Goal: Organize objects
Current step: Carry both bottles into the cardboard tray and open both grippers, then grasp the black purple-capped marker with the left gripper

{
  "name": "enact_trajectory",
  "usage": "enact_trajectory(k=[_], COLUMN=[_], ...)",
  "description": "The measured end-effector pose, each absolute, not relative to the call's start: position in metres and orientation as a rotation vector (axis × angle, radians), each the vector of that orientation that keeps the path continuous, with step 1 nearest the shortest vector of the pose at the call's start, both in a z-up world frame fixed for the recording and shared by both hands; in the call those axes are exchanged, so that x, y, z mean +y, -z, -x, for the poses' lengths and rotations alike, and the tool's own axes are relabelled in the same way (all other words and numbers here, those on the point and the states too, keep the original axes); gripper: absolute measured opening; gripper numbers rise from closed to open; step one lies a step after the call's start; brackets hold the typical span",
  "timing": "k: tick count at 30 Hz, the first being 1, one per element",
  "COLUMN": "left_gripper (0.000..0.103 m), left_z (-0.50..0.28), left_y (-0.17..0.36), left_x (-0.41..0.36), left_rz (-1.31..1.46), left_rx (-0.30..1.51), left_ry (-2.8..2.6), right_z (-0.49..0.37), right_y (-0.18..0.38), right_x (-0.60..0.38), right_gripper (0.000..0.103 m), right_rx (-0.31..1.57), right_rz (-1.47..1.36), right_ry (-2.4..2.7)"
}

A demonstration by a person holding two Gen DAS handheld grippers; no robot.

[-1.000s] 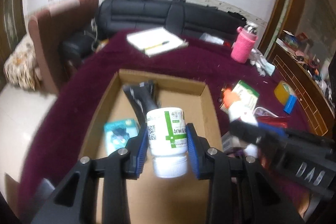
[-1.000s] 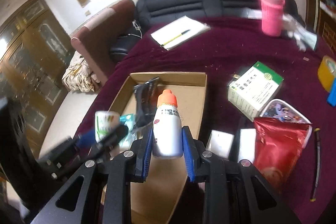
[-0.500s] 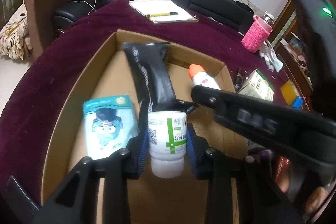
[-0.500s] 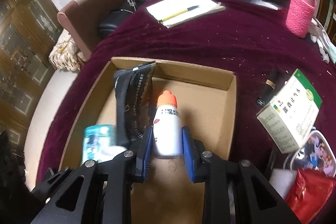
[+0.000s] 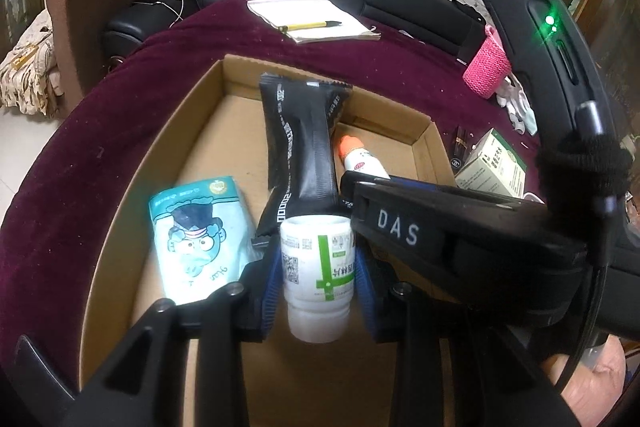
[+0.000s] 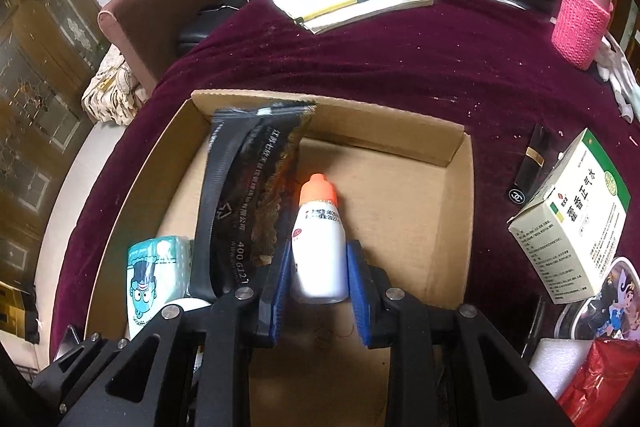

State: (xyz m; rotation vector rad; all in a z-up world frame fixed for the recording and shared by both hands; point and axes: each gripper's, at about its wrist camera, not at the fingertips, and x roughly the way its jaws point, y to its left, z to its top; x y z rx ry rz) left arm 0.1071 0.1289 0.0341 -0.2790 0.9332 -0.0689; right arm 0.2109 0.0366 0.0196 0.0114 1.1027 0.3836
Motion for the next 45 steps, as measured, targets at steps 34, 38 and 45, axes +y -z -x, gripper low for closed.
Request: enact_trajectory(k=[34, 38, 45], left_gripper=[0.056, 0.056, 0.056], left_z=[-0.062, -0.035, -0.006], left_y=[-0.068, -0.077, -0.070], left_x=[0.105, 0.080, 0.026], left_rz=[0.294, 0.266, 0.271], left_rx=[0.805, 0.820, 0.938], left_ry=[0.251, 0.288, 0.373], right_z=[-0.018, 0.006, 0.014], right_y=[-0.106, -0.090, -0.058], right_x=[-0.150, -0.206, -0.250], right_gripper=[0.088, 0.088, 0.087], right_rx=[0.766, 0.776, 0.759], right_rz=[-0.116, -0.213, -0.289], right_ry=[-0.279, -0.258, -0.202])
